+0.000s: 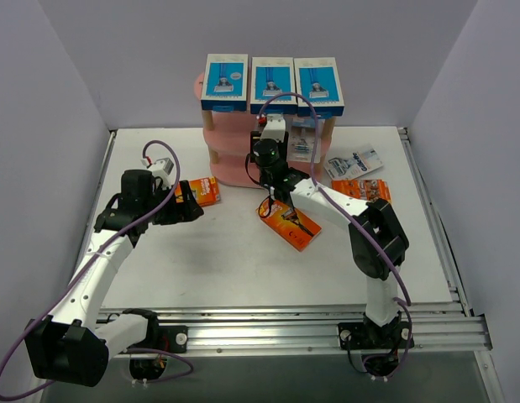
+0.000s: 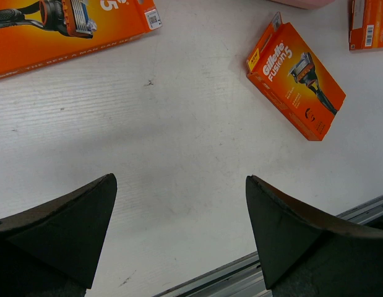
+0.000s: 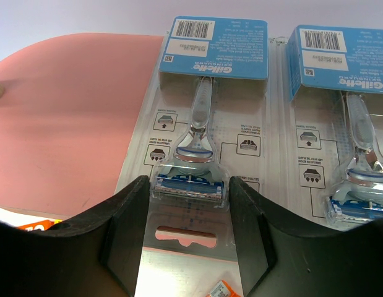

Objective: Place and organize the shaving razors onto the shelf

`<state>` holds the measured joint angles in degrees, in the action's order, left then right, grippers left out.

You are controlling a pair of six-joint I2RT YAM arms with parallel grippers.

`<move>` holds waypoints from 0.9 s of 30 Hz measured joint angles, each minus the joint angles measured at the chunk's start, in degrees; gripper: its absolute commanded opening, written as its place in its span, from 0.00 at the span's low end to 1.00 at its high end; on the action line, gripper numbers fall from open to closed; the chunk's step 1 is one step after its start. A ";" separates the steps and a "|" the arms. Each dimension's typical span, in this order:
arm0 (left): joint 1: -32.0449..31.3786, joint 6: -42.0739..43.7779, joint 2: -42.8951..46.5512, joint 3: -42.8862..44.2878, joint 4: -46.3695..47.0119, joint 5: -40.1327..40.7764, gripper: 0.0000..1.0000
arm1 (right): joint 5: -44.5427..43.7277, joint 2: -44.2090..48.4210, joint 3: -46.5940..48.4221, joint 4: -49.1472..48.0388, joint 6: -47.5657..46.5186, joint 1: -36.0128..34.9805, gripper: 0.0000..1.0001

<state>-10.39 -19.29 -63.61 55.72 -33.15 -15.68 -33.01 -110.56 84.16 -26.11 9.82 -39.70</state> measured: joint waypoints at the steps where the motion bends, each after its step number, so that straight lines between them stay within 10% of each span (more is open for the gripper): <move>1: 0.00 0.00 0.00 0.00 0.00 0.00 0.94 | 0.00 0.00 0.00 0.00 0.00 -0.02 0.34; 27: 0.00 0.00 0.00 0.00 -0.02 0.00 0.94 | 0.00 0.00 0.68 1.44 0.17 0.02 0.48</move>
<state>-10.39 -19.29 -63.61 55.72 -33.17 -15.68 -33.01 -110.56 84.84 -24.67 10.00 -39.68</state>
